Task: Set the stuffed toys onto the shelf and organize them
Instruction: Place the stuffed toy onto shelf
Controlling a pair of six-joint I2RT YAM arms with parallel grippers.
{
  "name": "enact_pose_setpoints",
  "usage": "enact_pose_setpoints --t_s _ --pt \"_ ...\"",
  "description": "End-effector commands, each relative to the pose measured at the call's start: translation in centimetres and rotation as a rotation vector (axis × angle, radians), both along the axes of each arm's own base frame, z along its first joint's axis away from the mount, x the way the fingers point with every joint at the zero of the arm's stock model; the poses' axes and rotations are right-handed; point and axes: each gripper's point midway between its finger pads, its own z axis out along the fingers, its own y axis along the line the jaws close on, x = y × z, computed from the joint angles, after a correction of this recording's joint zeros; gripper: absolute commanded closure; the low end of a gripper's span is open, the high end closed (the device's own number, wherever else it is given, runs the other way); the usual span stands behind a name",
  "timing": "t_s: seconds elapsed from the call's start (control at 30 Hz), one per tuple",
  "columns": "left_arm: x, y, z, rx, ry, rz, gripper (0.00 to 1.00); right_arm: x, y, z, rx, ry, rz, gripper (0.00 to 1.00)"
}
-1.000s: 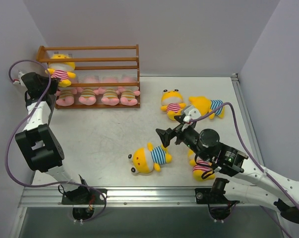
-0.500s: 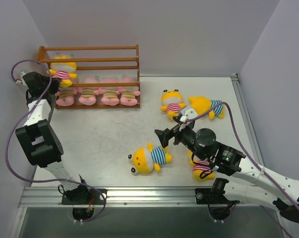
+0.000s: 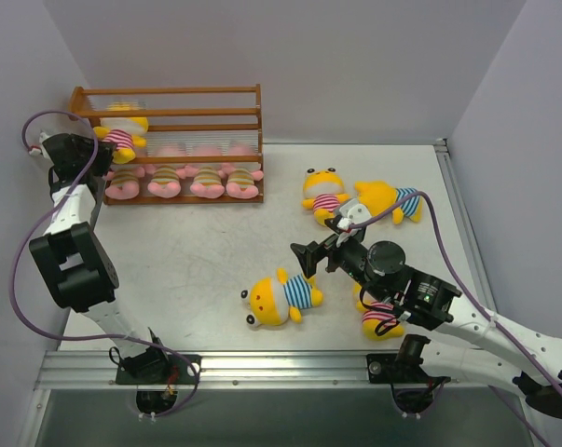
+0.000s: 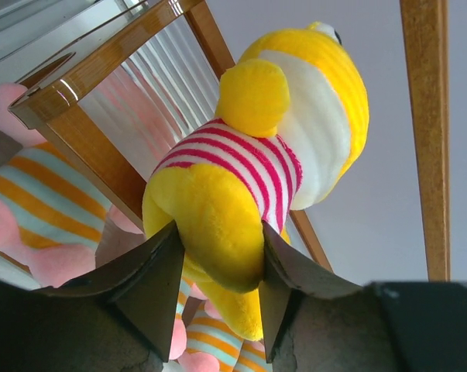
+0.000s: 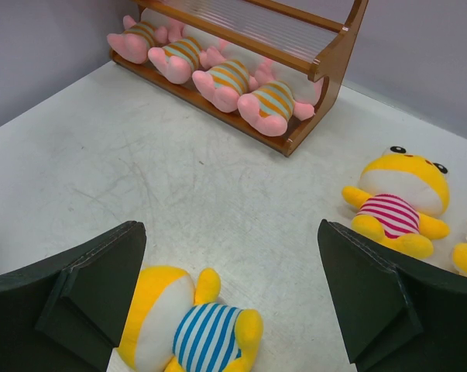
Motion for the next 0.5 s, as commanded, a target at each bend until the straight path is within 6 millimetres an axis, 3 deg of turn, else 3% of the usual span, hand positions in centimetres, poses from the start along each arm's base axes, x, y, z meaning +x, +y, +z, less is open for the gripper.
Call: enact_pose_setpoints --t_s 0.0,0.47 --pt "-0.4 0.4 3.1 0.039 -0.049 0.008 0.51 0.0 0.1 1.6 0.029 -0.032 0.003 0.01" --pt "-1.3 0.7 4.9 0.016 -0.082 0.043 0.25 -0.2 0.1 1.7 0.036 -0.032 0.011 0.0"
